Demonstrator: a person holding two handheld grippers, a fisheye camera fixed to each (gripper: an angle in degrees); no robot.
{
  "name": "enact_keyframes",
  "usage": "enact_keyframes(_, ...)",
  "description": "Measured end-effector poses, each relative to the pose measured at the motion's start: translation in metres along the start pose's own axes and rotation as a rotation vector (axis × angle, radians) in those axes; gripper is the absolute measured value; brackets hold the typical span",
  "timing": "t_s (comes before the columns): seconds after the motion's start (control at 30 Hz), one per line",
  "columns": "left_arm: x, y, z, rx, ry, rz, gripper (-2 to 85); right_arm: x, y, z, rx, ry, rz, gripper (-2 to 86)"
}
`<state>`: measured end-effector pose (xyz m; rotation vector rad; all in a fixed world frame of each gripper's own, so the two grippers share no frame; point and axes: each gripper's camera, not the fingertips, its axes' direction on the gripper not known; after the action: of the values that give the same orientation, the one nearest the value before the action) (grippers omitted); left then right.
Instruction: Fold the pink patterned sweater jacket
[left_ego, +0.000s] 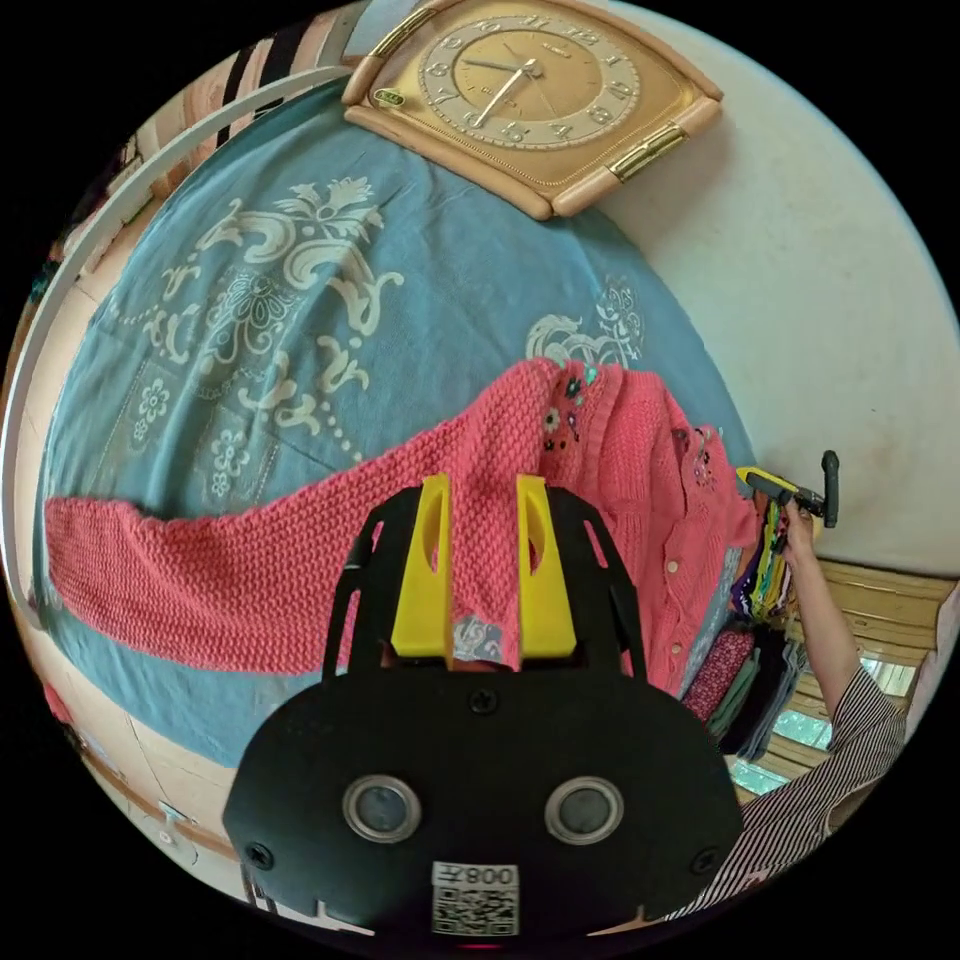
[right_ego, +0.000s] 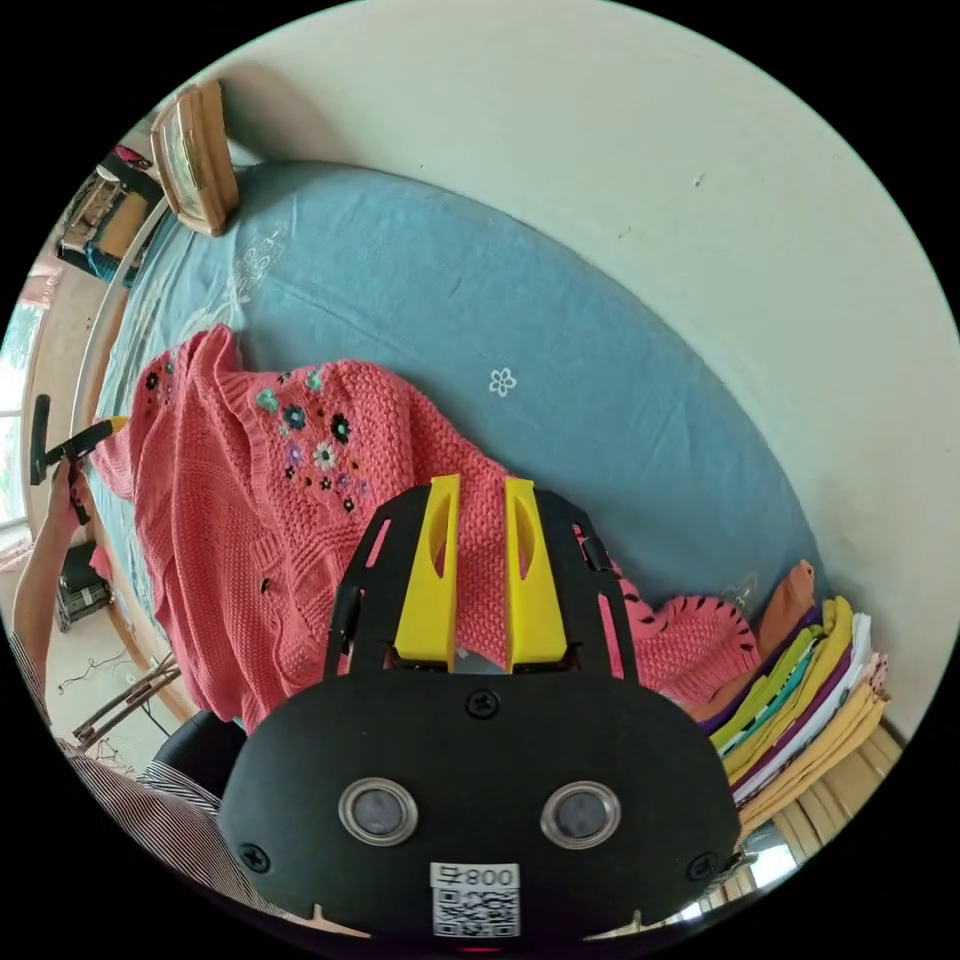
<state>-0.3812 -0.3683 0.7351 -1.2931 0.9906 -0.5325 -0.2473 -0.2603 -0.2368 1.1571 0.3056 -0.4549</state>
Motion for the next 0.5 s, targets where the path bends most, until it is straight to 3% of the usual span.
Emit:
enact_keyframes(0.17, 0.003, -0.003, 0.03, -0.049, -0.097, 0.015, 4.7, -0.021, 0.001, 0.032, -0.042, 0.165, -0.073, 3.2)
enact_keyframes(0.5, -0.025, 0.01, -0.002, 0.168, -0.034, -0.106, 2.9, 0.04, 0.004, 0.003, 0.063, 0.096, 0.106, 0.9)
